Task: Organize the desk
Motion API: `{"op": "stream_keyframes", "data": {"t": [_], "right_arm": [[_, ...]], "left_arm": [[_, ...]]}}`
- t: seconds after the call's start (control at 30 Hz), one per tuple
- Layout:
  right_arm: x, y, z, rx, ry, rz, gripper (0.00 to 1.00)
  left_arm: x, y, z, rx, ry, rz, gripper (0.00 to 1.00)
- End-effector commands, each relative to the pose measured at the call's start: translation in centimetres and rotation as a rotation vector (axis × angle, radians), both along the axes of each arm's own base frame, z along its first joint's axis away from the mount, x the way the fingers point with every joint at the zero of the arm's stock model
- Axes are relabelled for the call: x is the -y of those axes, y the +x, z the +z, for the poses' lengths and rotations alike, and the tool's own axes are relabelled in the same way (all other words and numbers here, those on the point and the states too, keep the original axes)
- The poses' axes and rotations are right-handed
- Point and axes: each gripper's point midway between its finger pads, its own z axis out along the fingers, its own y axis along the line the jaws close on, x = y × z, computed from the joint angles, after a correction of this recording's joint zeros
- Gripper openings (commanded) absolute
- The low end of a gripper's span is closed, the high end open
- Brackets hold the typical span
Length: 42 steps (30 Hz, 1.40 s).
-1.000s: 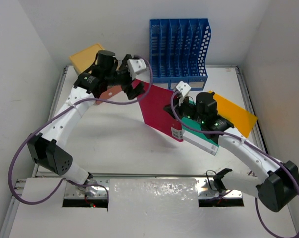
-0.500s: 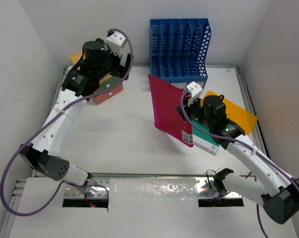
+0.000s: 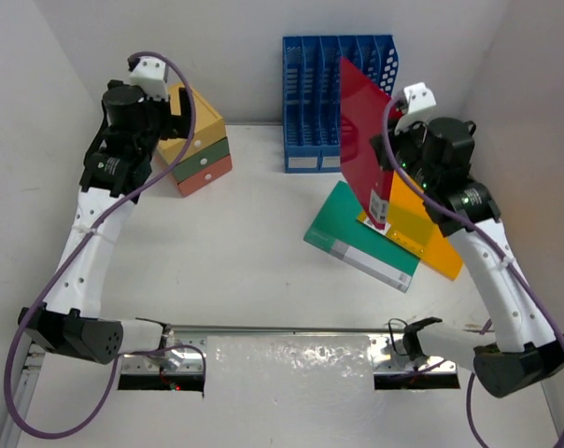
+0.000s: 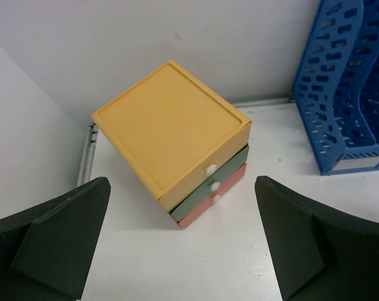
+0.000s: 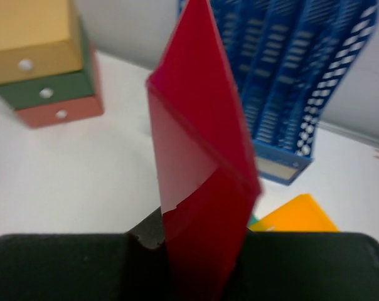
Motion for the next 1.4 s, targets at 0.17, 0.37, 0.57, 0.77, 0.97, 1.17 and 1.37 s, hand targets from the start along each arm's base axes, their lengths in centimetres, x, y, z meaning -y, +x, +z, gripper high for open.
{"op": "stream_keyframes", "data": {"t": [0.17,0.37,0.57,0.77,0.97,1.17,1.37], "right_arm": [[3.1,4.9,8.3,0.171,-0.003,-0.147,0.00],[4.9,8.8,13.0,0.281,0.002,-0.240,0.00],[5.7,12.6,13.7,0.331,-0.009,-0.309,0.00],[6.3,15.9,12.2,0.346,-0.016,-0.362,0.00],[6.9,18.4,11.2,0.353,-0.016,-0.385,0.00],[6.7,21.4,9.1,0.320,-0.009,-0.362,0.00],[6.2,23.3,7.6,0.301,0.006,-0.344,0.00]], "left_arm": [[-0.5,0.5,1.2,0.073,0.028,0.017,1.00],[-0.4,1.8,0.1,0.046,0.053,0.017,1.00],[-0.8,3.2,-1.4,0.010,0.080,0.038,1.00],[-1.1,4.4,-1.6,0.001,0.086,0.062,1.00],[-1.2,5.2,-2.3,-0.022,0.099,0.072,1.00],[-1.8,5.7,-2.9,-0.039,0.127,0.104,1.00],[-2.1,6.3,-3.6,-0.056,0.137,0.114,1.00]]}}
